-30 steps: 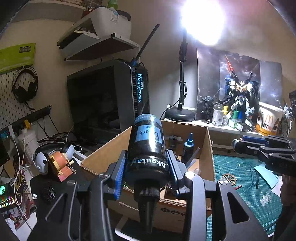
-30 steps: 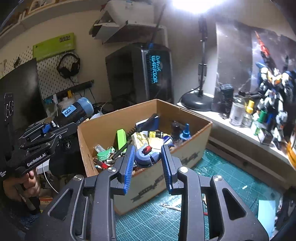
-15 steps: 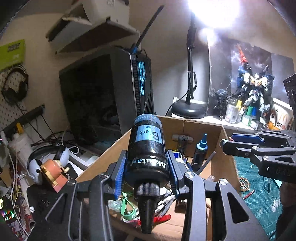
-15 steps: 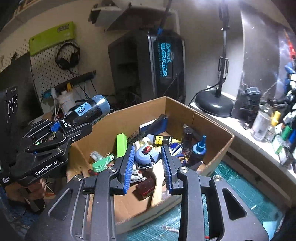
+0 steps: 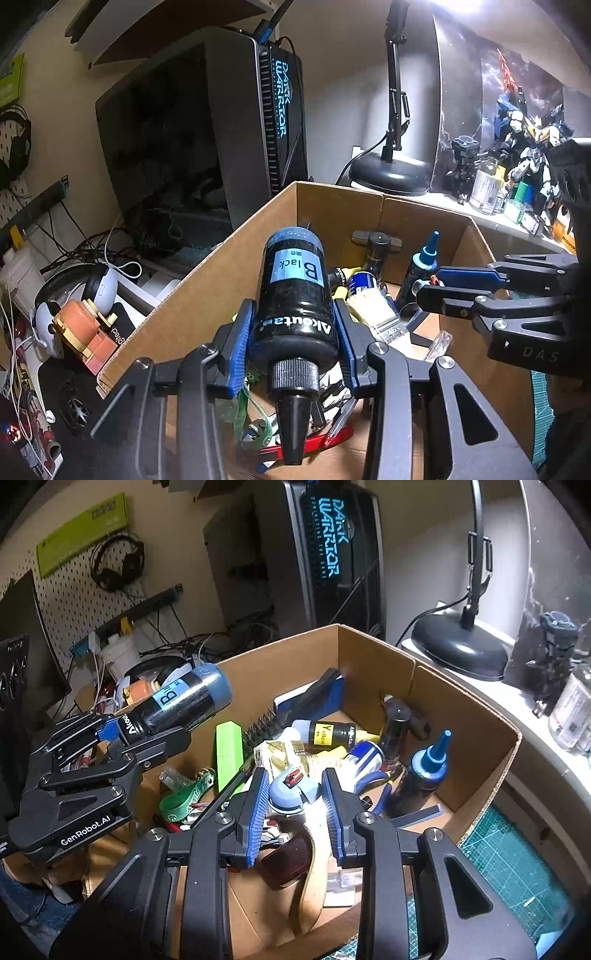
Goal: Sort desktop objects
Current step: 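Lower the paint bottle and blue-capped tool into the box with both tools, then open both tools and move them back over the cutting mat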
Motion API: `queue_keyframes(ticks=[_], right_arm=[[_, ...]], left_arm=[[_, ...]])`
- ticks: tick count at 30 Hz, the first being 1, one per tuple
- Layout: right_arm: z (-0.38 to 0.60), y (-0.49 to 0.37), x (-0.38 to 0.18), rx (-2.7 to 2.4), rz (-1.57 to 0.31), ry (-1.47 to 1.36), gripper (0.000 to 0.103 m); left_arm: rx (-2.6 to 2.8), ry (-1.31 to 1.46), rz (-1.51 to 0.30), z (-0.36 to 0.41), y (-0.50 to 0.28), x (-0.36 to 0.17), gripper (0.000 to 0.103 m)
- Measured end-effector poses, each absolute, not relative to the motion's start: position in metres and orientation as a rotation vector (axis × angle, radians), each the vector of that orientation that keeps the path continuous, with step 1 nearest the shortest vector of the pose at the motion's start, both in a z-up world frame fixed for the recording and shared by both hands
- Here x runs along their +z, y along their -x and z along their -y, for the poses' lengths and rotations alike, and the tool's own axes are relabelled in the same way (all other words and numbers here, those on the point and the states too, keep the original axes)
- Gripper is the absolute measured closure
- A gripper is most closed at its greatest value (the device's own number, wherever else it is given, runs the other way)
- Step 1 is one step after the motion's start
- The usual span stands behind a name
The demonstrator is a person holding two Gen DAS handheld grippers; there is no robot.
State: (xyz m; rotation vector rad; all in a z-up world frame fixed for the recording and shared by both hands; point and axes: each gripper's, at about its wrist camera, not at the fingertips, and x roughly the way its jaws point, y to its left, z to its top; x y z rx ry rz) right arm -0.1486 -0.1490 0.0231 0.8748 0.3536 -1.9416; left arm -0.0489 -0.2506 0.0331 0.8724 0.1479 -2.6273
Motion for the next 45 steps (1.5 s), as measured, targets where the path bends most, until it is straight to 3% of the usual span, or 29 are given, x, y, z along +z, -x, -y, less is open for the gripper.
queue_keyframes(ticks=[31, 36, 40, 45], right_arm=[[0.156, 0.141, 0.021, -1.926, -0.379, -0.885, 0.075], [0.152, 0.145, 0.019, -1.943, -0.352, -0.898, 0.074], [0.144, 0.146, 0.021, -1.953, -0.328, -0.888, 0.073], [0.119, 0.142, 0.035, -1.986, -0.249, -0.846, 0.063]], left_arm=[[-2.578, -0.939, -0.143, 0.256, 0.05, 0.025, 0.062], [-2.547, -0.862, -0.075, 0.25, 0.045, 0.035, 0.041], [-2.564, -0.845, -0.092, 0.248, 0.039, 0.04, 0.04], [-2.586, -0.807, -0.11, 0.242, 0.025, 0.047, 0.039]])
